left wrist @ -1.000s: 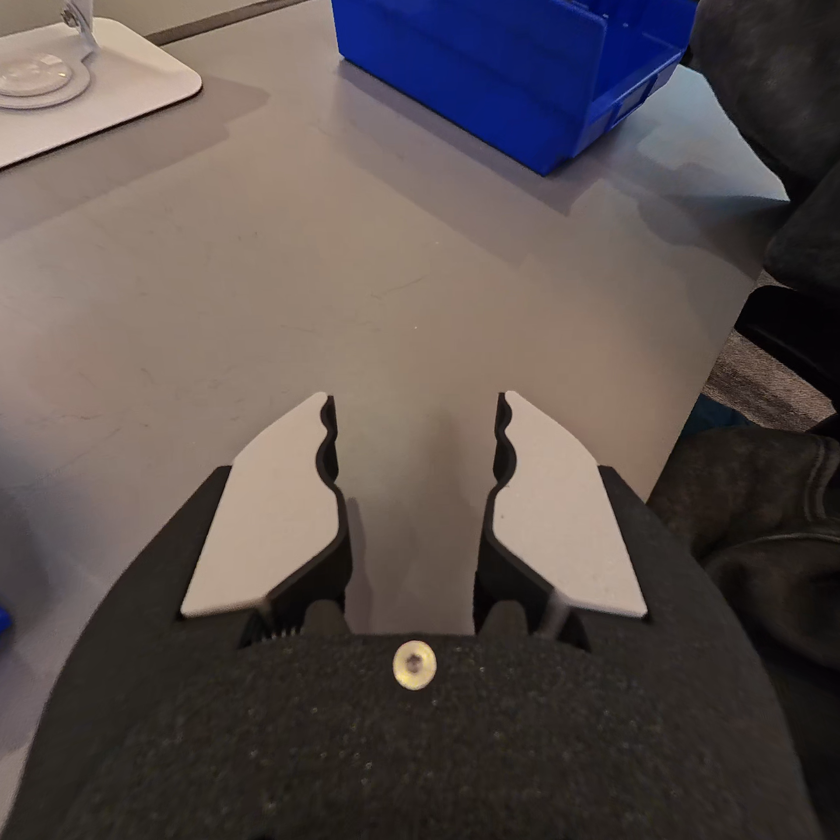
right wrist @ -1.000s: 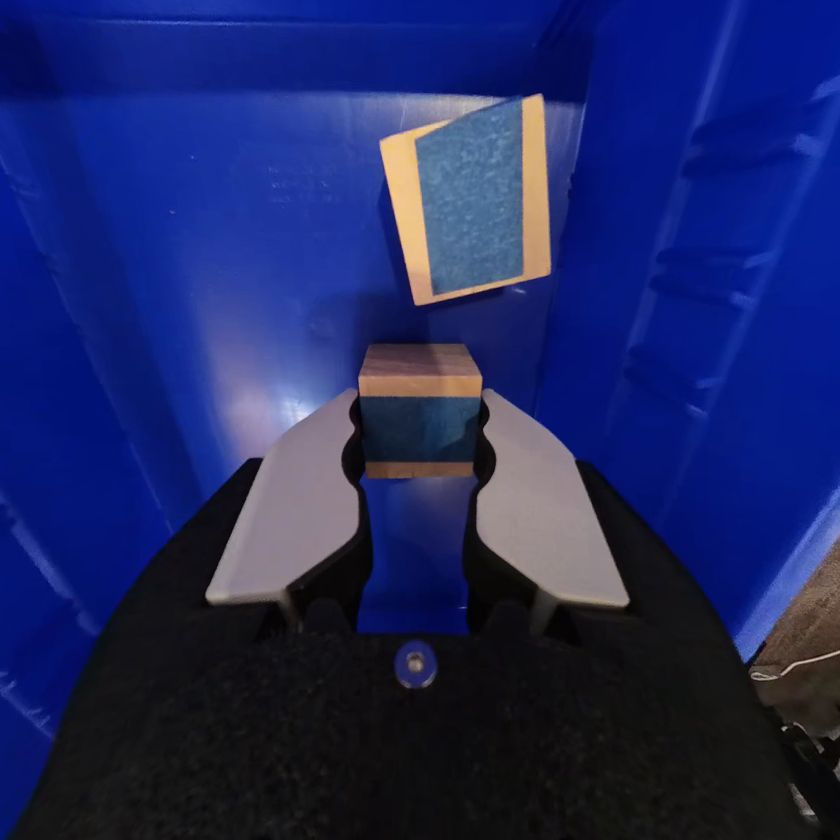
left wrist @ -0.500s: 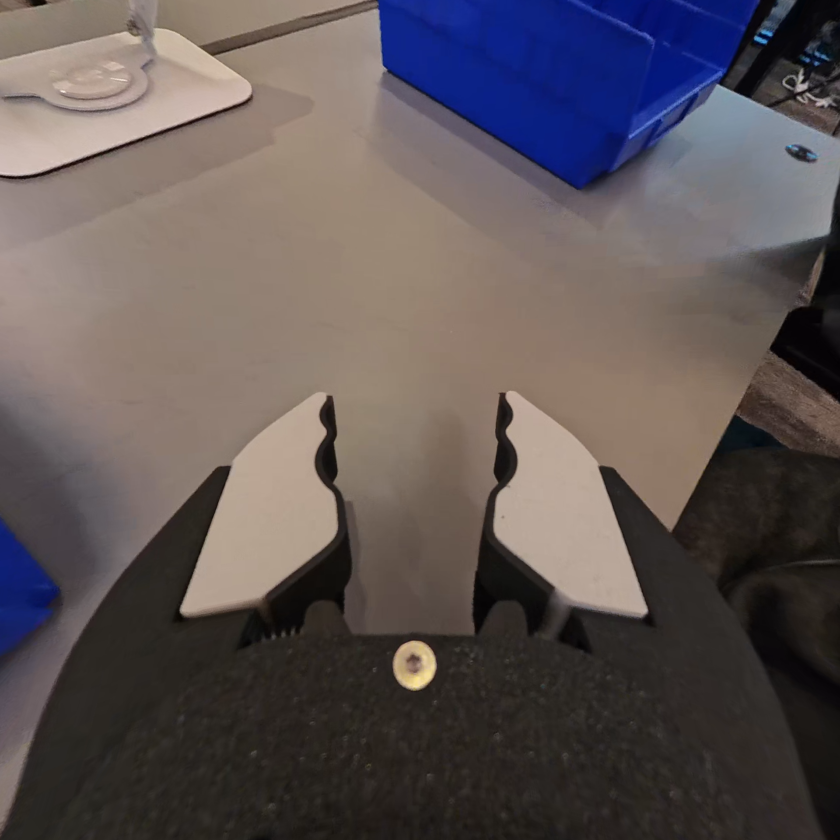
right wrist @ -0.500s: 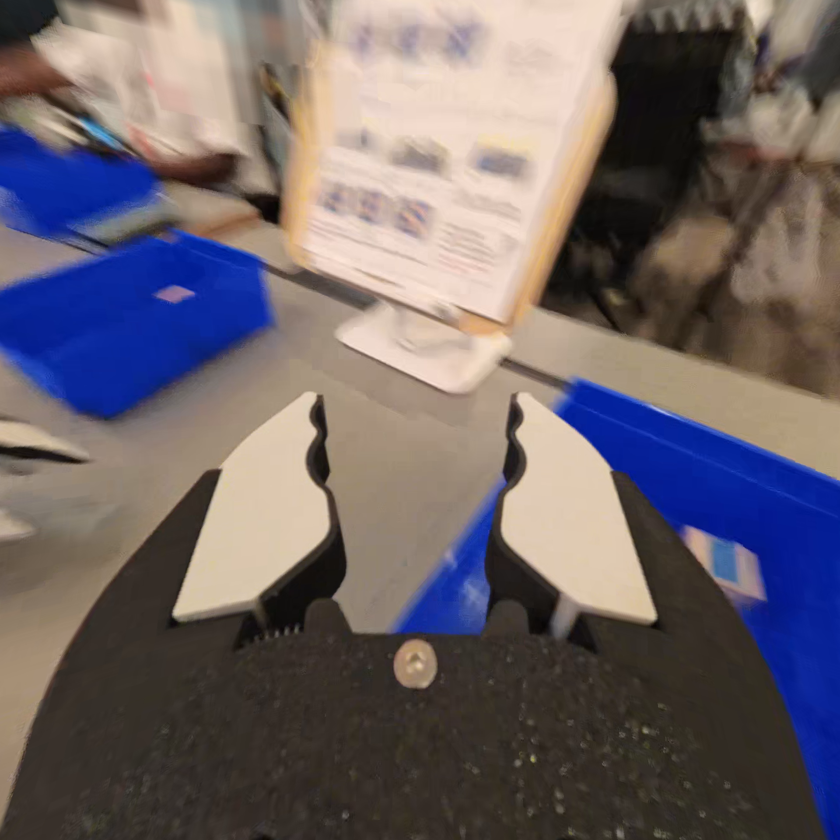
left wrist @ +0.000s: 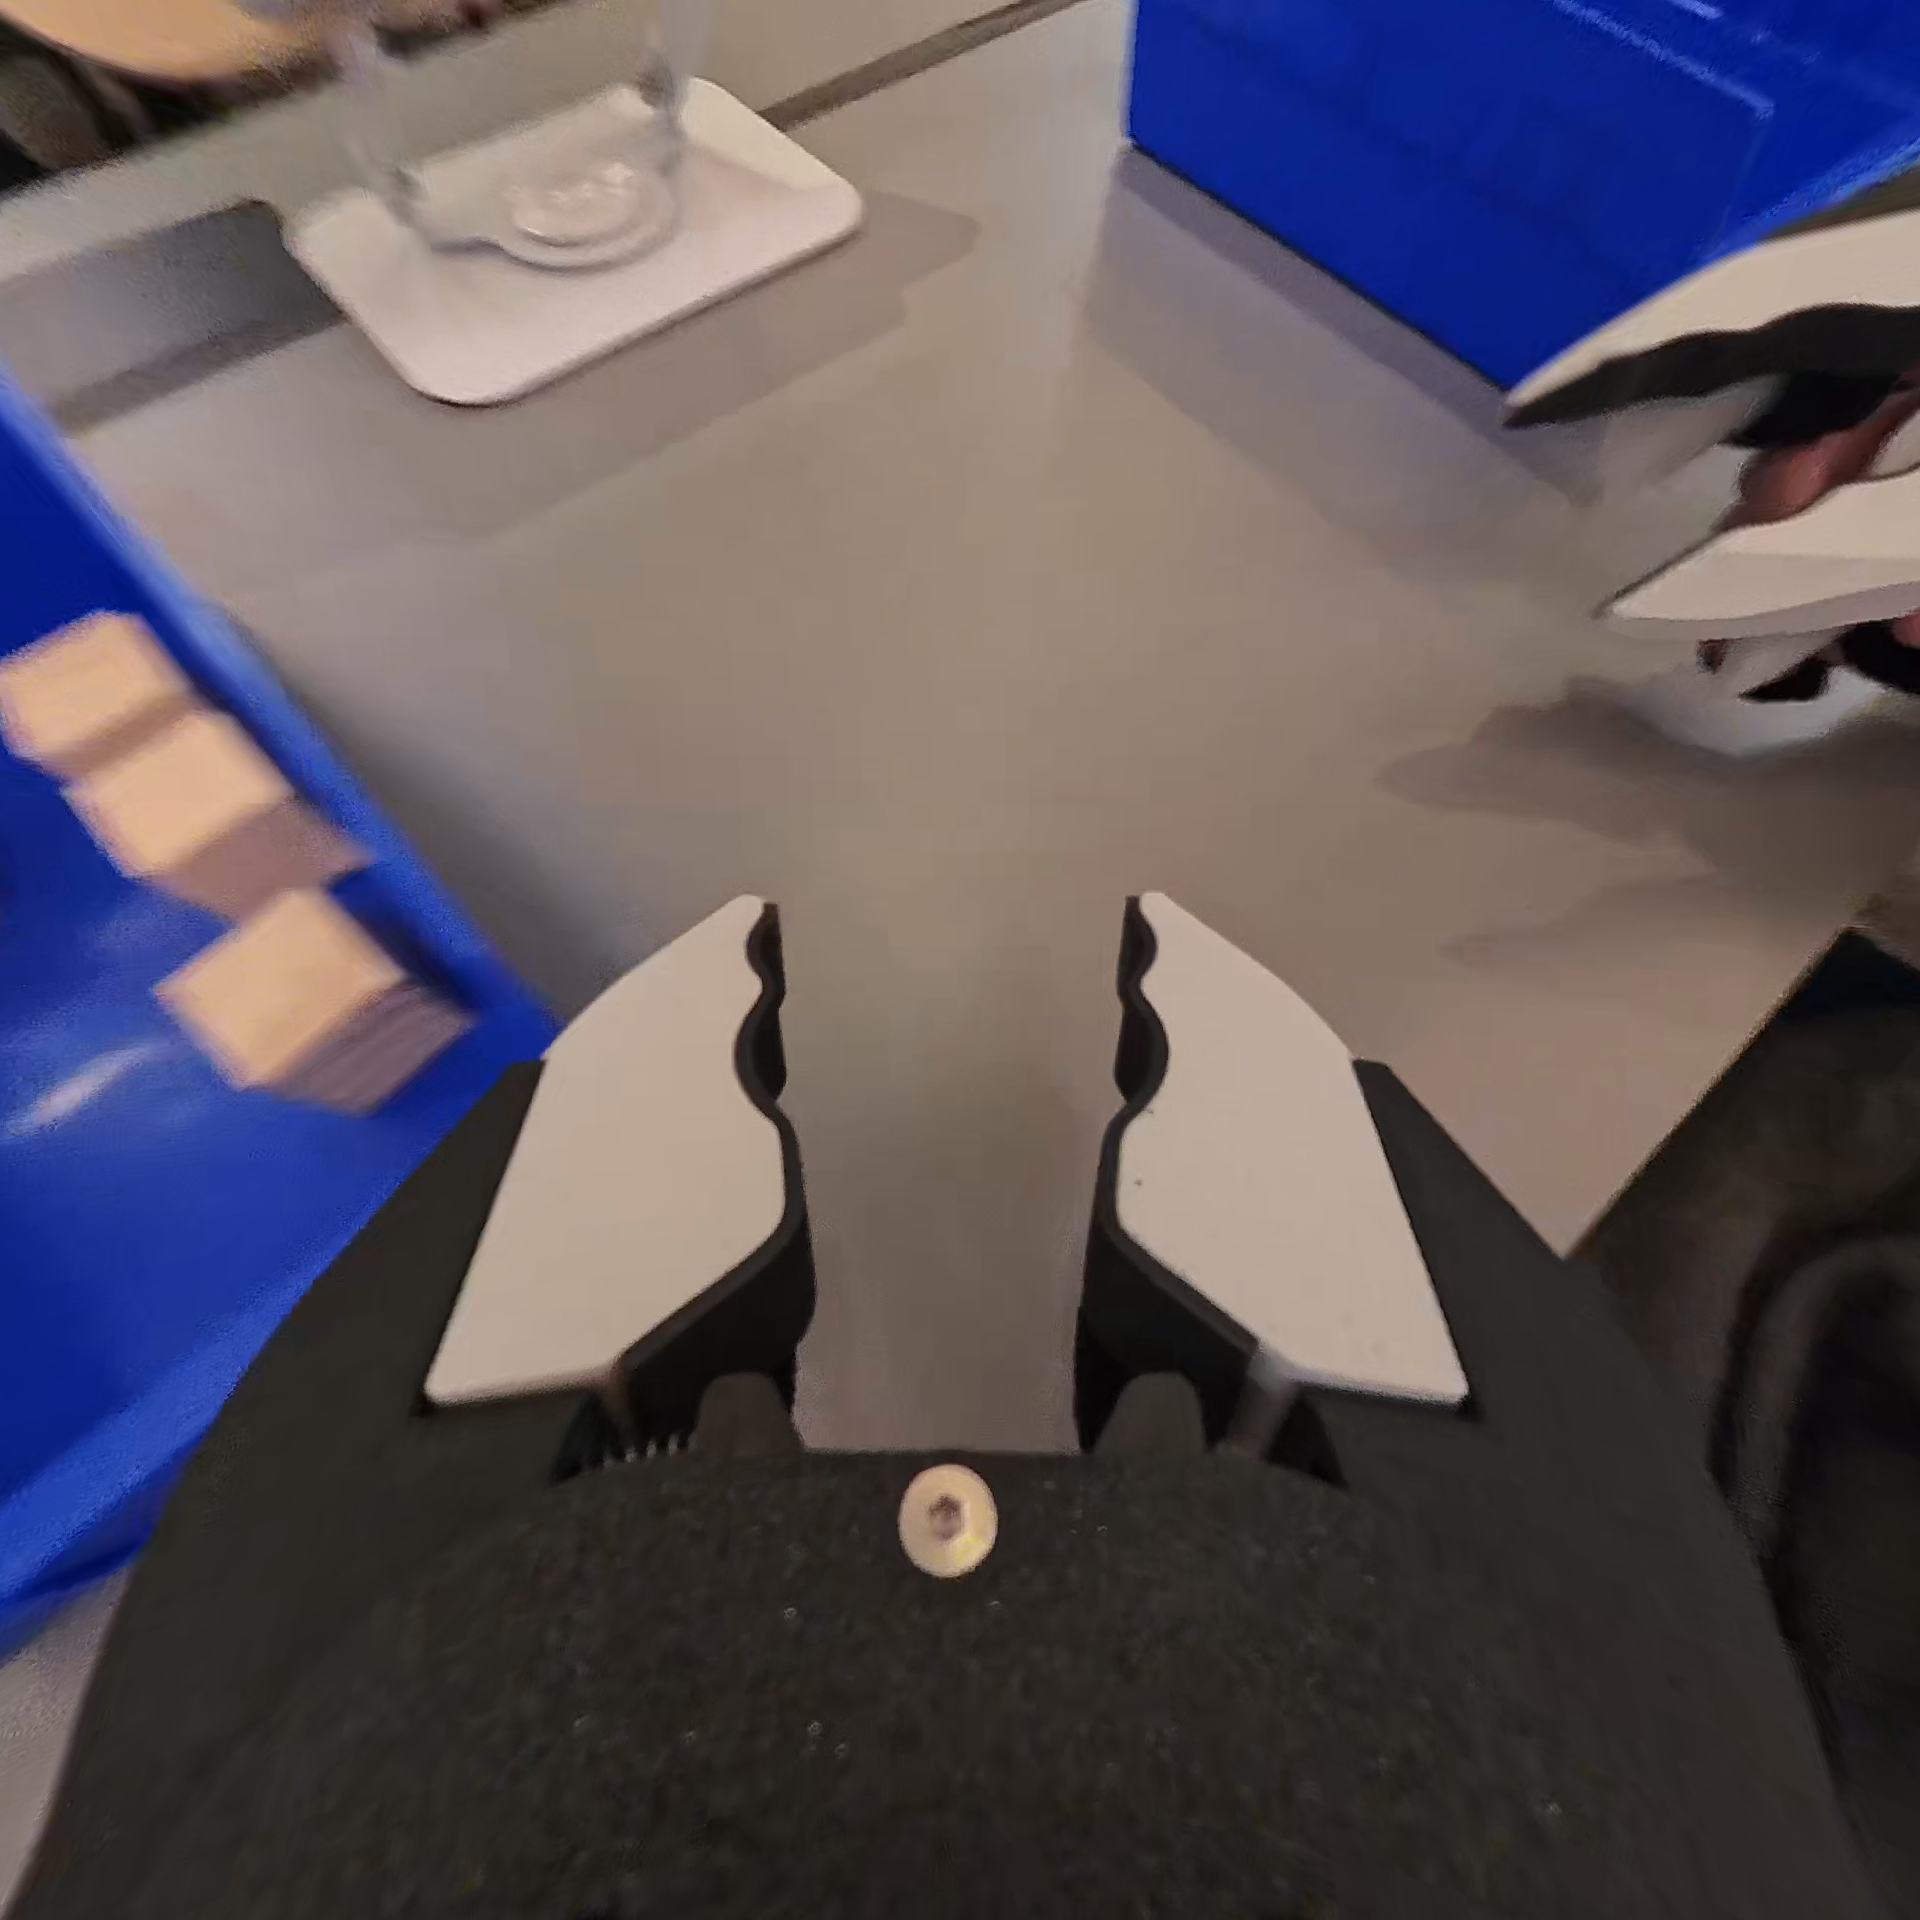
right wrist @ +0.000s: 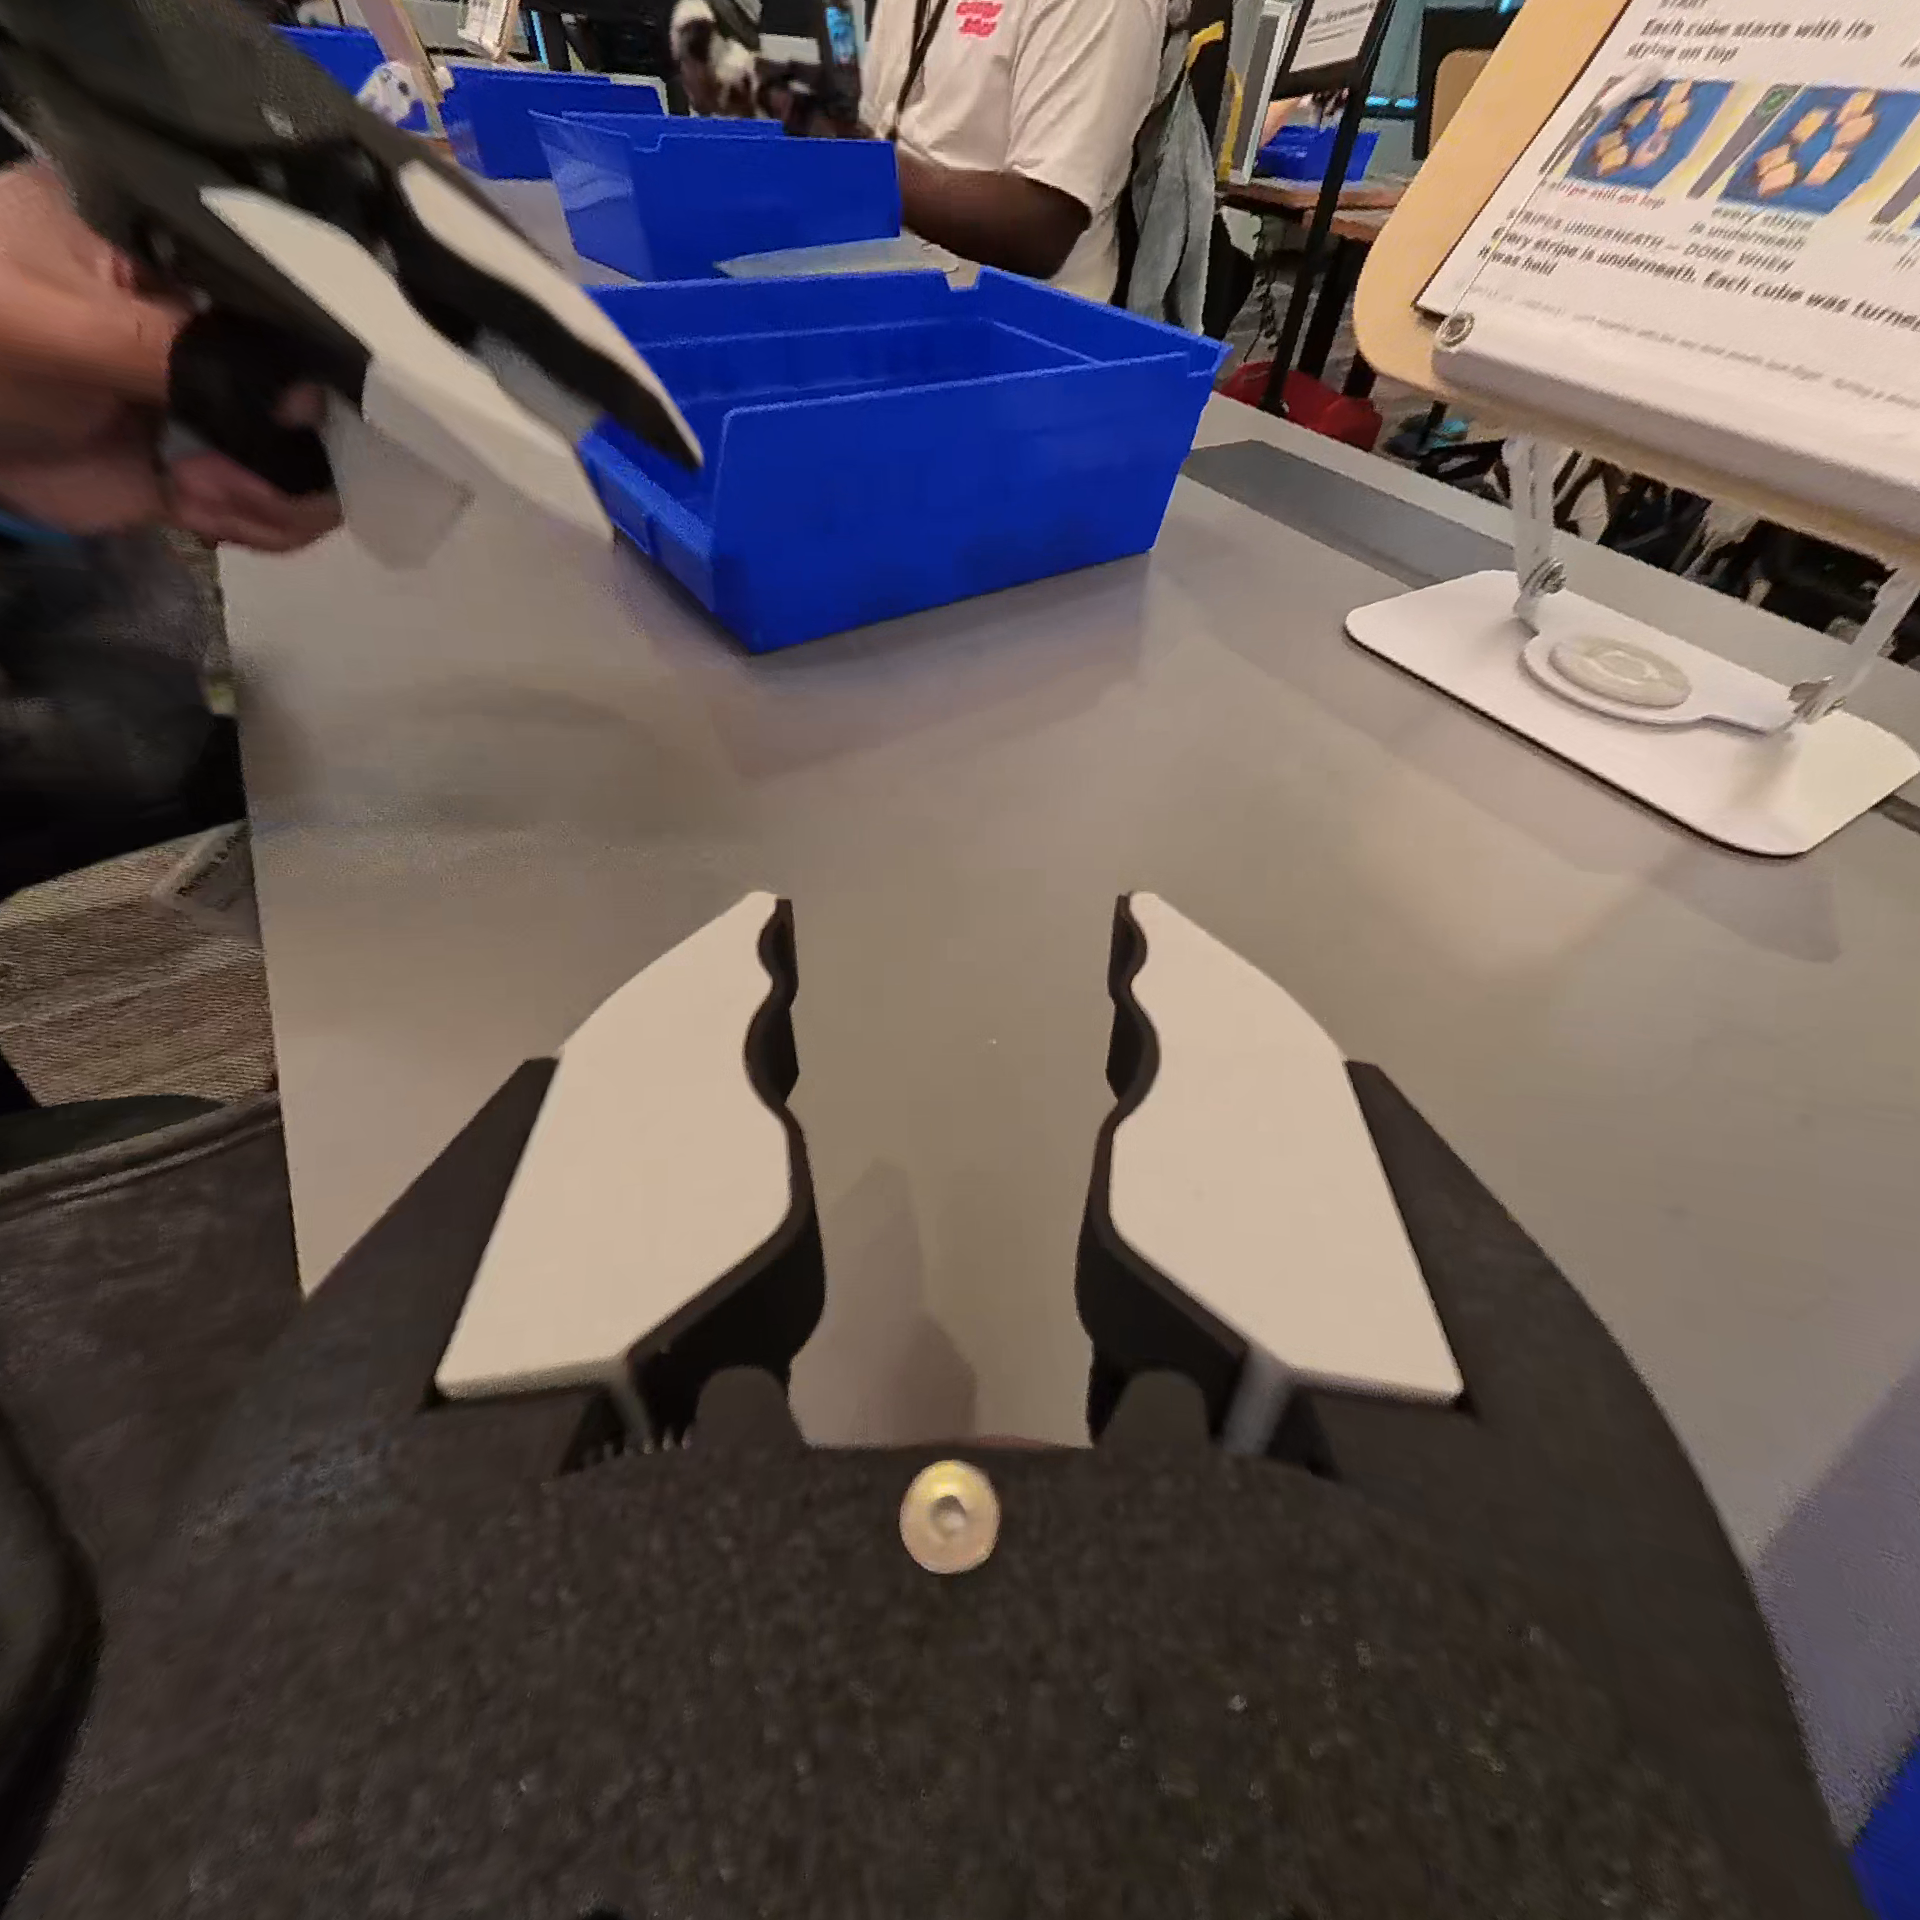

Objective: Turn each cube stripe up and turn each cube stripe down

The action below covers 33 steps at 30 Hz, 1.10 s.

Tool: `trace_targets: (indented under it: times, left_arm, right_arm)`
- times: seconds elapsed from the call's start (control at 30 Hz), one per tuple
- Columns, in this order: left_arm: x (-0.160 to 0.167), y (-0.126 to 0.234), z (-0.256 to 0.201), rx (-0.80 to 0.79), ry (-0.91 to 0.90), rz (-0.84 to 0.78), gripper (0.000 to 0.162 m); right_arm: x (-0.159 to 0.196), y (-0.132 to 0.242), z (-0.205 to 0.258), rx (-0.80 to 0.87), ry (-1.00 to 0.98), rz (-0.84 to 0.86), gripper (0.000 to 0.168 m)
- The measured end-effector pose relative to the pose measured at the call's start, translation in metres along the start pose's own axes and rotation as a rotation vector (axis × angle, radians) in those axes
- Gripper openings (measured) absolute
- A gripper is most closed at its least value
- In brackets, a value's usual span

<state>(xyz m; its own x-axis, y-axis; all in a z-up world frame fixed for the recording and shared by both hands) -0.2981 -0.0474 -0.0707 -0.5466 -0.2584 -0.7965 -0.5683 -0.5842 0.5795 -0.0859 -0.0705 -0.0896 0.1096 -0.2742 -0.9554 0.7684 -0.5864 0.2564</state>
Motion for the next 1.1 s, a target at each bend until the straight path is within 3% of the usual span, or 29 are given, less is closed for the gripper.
trace_targets:
  times: [0.07, 0.2, 0.43, 0.67, 0.73, 0.87, 1.1]
  left_arm:
    - [0.003, 0.021, 0.033, -0.047, -0.037, 0.054, 0.062]
    - [0.008, 0.035, 0.084, 0.035, -0.199, 0.185, 0.061]
    - [0.043, -0.017, 0.147, 0.260, -0.393, 0.439, 0.061]
    - [0.084, -0.060, 0.157, 0.393, -0.520, 0.610, 0.059]
    - [0.096, -0.063, 0.159, 0.393, -0.563, 0.652, 0.047]
    - [0.081, -0.052, 0.163, 0.342, -0.548, 0.584, 0.046]
    - [0.034, 0.014, 0.163, 0.116, -0.446, 0.470, 0.046]
  right_arm:
    - [0.001, 0.001, -0.001, -0.019, -0.038, 0.002, 0.056]
    - [0.000, 0.004, -0.009, -0.046, -0.126, -0.006, 0.055]
    - [0.004, 0.005, -0.018, -0.070, -0.225, 0.015, 0.054]
    - [0.006, 0.002, -0.020, -0.060, -0.207, 0.027, 0.053]
    - [0.007, 0.001, -0.020, -0.066, -0.214, 0.034, 0.052]
    - [0.006, 0.000, -0.020, -0.074, -0.227, 0.034, 0.051]
    - [-0.001, 0.007, -0.017, -0.072, -0.203, 0.013, 0.049]
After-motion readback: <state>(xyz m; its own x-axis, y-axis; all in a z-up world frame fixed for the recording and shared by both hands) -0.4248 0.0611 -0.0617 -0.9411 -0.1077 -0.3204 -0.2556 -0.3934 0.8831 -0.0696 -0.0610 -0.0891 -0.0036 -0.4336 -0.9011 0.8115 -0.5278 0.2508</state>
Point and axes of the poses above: each gripper's, where its closed fingertips meet, y back along the fingers, x out of its underside, z = x × y across the jaws, the point moved 3 cm from there along y, back along the fingers, and after that the axes turned 12 degrees about -y, right-handed, at the moved point
